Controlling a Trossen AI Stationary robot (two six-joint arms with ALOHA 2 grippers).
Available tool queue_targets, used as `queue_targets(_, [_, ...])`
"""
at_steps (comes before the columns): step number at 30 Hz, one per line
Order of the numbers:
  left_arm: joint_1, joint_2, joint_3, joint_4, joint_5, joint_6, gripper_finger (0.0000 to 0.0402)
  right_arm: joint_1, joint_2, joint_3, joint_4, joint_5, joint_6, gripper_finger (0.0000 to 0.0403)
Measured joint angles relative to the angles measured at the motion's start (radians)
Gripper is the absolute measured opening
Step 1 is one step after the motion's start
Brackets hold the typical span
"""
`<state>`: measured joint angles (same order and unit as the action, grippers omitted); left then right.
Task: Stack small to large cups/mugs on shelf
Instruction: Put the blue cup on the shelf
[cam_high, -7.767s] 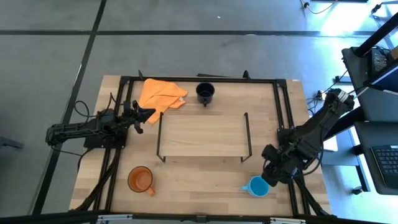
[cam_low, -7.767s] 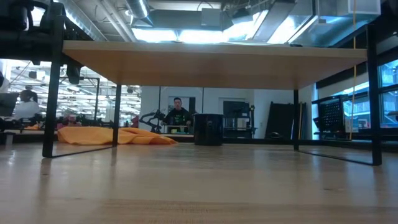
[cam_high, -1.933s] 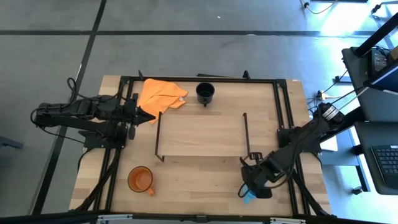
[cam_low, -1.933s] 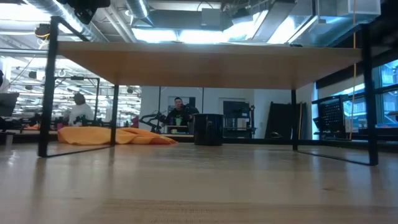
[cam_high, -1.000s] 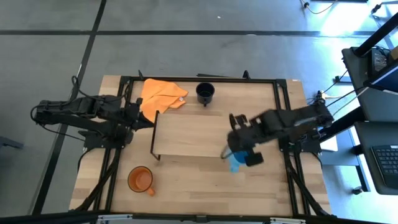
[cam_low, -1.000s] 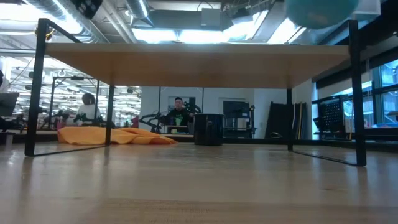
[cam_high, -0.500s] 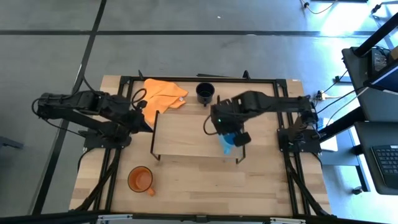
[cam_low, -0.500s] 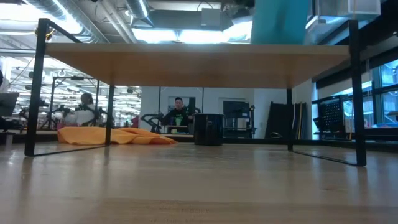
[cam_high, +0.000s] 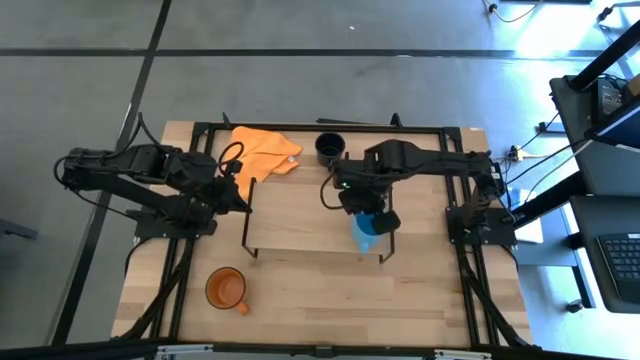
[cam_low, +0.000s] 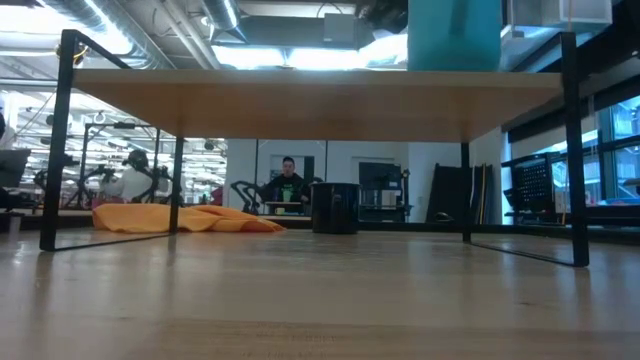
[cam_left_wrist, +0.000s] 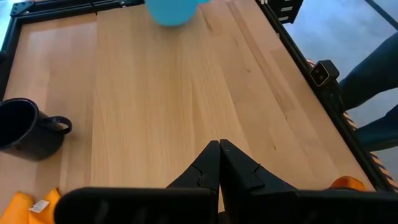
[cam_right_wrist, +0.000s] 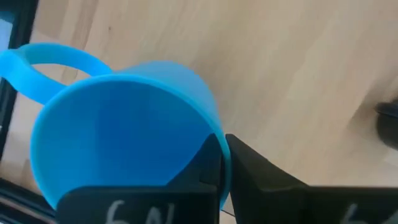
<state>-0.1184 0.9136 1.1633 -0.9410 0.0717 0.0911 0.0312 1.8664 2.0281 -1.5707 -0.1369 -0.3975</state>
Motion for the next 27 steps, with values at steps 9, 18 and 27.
queue_targets(9, [0.000,0.055,0.000,-0.001,0.001,0.056,0.0000,0.010,0.006,-0.005,0.001,0.090,-0.087,0.0037])
queue_targets(18, [0.000,0.121,0.000,-0.003,0.019,0.053,0.0000,0.027,0.006,-0.037,0.010,0.127,-0.089,0.0054])
queue_targets(27, [0.000,0.122,0.000,0.016,0.019,0.050,0.0000,0.044,0.006,0.046,0.107,0.180,-0.037,0.0073])
